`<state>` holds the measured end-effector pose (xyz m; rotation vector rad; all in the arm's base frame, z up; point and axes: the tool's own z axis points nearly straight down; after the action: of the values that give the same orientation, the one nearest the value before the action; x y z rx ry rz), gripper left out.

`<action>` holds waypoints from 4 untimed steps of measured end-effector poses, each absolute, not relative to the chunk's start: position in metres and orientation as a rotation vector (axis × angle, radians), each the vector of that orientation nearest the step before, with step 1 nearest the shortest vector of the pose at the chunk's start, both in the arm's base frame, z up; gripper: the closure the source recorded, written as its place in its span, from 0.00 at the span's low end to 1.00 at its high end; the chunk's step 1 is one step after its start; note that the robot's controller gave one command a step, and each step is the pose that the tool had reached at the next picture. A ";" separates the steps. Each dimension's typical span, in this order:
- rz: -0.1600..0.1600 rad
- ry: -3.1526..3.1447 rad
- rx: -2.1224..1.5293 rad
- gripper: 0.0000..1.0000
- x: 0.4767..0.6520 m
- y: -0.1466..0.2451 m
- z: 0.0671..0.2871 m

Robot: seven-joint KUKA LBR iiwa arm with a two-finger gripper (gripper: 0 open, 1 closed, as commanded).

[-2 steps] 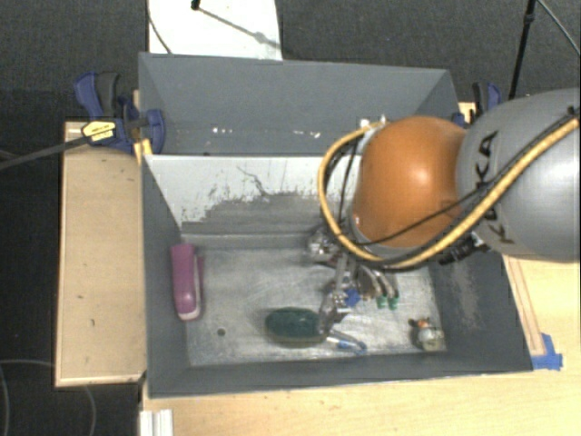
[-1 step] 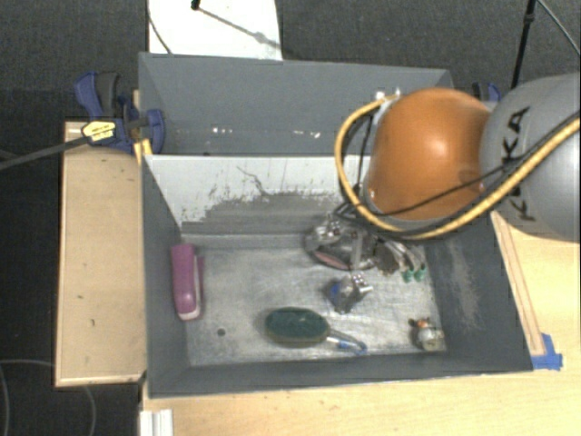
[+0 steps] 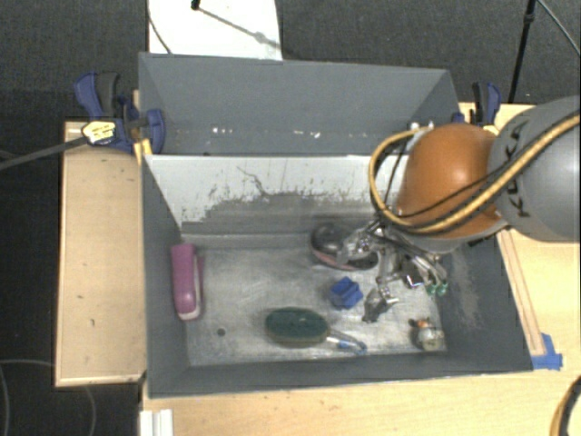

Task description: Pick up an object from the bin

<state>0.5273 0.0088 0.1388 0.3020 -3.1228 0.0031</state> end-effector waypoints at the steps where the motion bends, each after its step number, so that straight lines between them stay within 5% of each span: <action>1: -0.003 -3.140 -0.216 0.00 0.512 -0.015 0.072; 2: -0.003 -3.145 -0.218 1.00 0.514 -0.015 0.074; 3: -0.004 -3.140 0.272 1.00 0.566 0.063 0.149; 4: -0.002 -3.135 0.264 0.00 0.564 0.061 0.146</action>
Offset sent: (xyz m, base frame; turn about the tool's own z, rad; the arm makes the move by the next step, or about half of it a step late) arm -0.0168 -0.0239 -0.0688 0.3308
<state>0.5640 0.0606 0.1464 0.2637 -3.1345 -0.0016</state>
